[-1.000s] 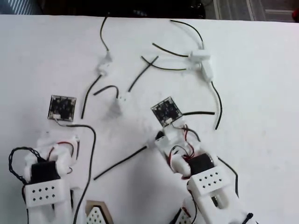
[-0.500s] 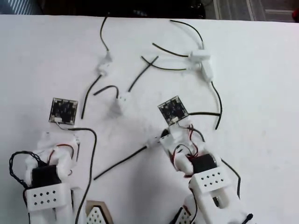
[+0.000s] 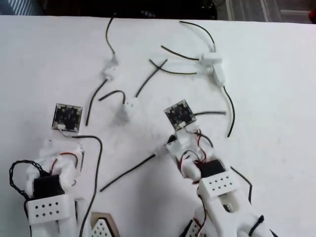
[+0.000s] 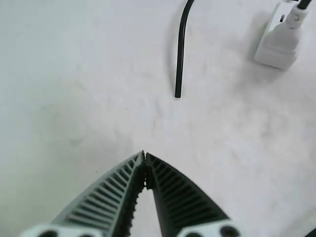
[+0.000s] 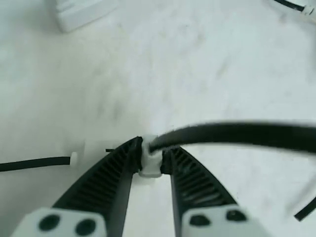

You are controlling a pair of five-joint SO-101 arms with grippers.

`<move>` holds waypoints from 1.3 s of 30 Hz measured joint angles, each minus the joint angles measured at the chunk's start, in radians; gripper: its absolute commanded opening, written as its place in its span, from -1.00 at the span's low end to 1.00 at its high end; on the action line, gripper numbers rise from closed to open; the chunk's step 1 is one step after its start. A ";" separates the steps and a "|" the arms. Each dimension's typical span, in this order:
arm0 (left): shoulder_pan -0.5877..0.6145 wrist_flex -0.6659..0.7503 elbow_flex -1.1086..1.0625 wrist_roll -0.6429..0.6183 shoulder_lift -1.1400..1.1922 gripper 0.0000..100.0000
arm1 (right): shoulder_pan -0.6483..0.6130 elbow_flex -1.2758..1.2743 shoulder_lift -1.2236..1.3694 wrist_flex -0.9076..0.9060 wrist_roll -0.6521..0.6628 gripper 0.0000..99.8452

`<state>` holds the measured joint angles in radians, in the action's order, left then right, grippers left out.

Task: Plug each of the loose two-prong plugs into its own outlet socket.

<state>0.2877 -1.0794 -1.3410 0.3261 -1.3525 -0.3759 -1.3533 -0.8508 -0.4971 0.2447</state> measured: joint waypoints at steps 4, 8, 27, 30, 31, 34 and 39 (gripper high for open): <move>0.000 0.000 0.000 0.003 0.000 -0.95 | 0.000 0.002 0.044 0.018 -0.002 -0.97; 0.000 0.000 -0.008 0.003 0.000 -0.95 | 0.000 0.002 0.044 0.015 -0.002 -0.97; 0.000 0.000 -0.008 0.003 0.000 -0.95 | 0.002 0.049 0.046 -0.084 -0.003 -0.97; 0.000 0.000 -0.008 0.003 0.000 -0.95 | -0.006 0.071 0.061 -0.118 -0.034 -0.97; 0.000 0.000 -0.008 0.003 0.000 -0.95 | -0.005 0.074 0.063 -0.123 -0.043 -0.97; 0.000 0.000 -0.008 0.003 0.000 -0.95 | -0.005 0.075 0.071 -0.126 -0.051 -0.97; 0.000 0.000 -0.008 0.003 0.000 -0.95 | -0.005 0.054 0.069 -0.126 -0.051 -0.97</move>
<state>0.2877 -1.0794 -1.3487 0.3291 -1.3525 -0.3805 -1.2996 -0.7818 -0.6229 0.1941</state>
